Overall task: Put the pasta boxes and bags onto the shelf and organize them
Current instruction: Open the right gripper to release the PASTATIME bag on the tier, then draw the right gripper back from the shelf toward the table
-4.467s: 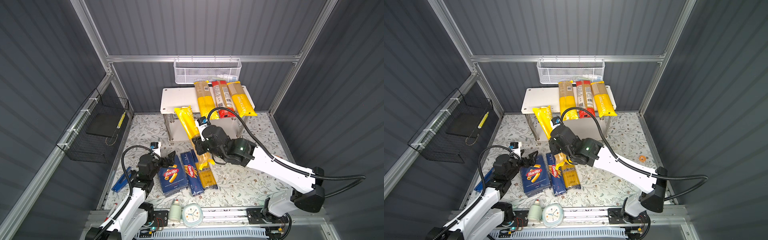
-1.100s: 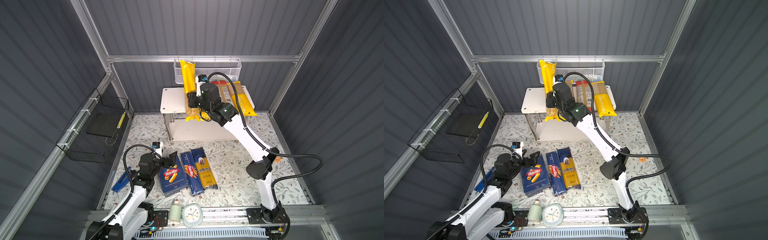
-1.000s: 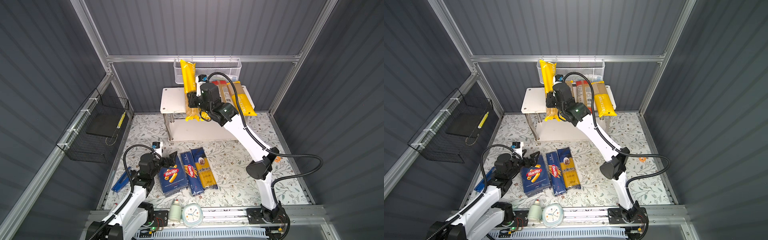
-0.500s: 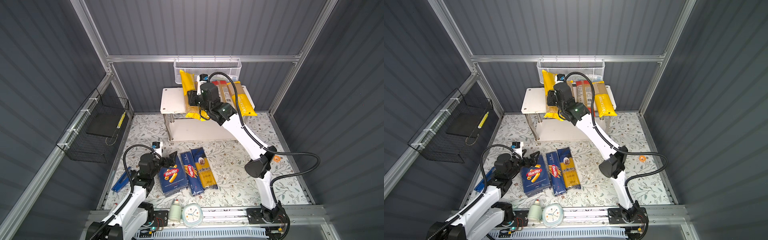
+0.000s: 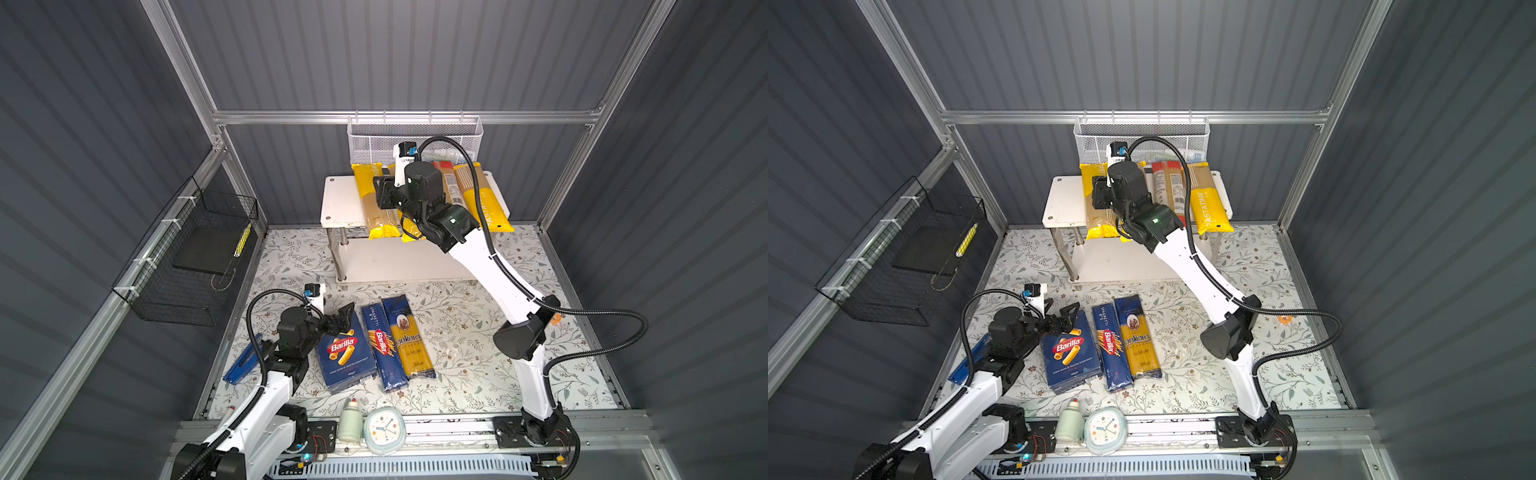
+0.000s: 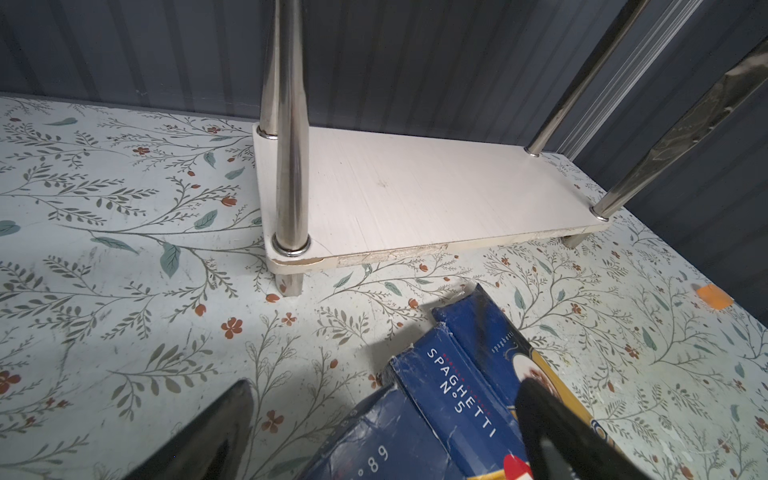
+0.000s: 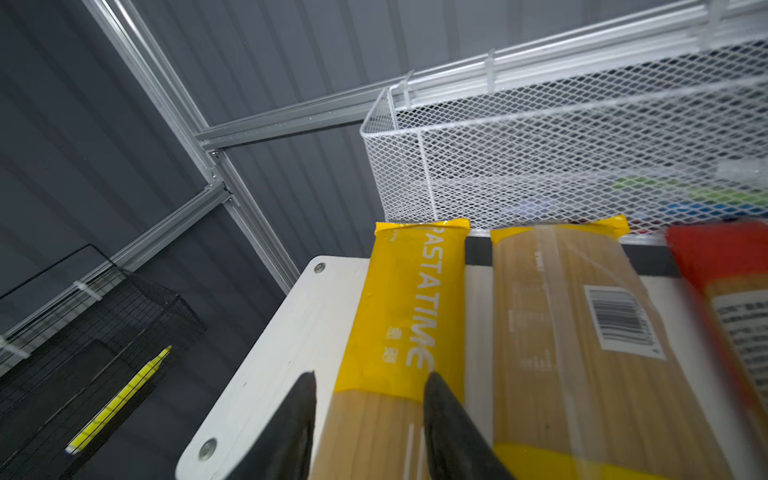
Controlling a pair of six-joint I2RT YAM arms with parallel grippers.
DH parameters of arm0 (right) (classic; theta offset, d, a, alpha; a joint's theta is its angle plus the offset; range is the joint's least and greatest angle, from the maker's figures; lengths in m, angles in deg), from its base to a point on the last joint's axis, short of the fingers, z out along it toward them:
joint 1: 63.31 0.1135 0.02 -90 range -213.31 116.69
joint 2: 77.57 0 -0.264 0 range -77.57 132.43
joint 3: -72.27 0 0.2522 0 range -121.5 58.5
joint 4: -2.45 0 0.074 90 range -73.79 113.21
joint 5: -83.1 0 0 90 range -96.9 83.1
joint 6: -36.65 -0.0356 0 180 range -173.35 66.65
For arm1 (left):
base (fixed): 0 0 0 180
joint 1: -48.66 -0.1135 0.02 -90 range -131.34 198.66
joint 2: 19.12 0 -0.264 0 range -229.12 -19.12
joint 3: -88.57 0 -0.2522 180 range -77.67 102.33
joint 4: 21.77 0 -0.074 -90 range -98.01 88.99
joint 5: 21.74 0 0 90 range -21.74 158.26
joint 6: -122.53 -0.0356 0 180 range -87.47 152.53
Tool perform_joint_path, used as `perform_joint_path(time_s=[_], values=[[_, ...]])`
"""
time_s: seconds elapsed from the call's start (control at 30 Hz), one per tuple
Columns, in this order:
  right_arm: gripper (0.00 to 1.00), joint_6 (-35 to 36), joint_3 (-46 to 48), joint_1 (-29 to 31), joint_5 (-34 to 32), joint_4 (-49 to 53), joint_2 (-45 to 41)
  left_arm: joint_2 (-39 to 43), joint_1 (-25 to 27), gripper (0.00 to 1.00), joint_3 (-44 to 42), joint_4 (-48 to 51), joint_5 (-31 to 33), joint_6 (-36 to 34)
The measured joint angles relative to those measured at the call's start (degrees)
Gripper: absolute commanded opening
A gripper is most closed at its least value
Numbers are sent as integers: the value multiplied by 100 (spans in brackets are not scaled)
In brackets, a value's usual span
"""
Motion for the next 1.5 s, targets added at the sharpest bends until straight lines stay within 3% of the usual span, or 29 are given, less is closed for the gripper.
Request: perform_joint_path(time_s=[0.17, 0.4, 0.6, 1.13, 1.5], values=[[43, 446, 872, 374, -13, 70, -1067, 0, -2, 99, 0, 2, 0, 0], [35, 876, 3158, 894, -164, -87, -2835, 7, -2, 99, 0, 2, 0, -2], [26, 892, 4435, 988, -168, -181, -3344, 11, -2, 99, 0, 4, 0, 0], [22, 859, 4350, 929, -92, -455, -2533, 50, -2, 99, 0, 7, 2, -2], [22, 863, 3681, 828, -31, -452, -2024, 63, 0, 99, 0, 7, 4, -2]])
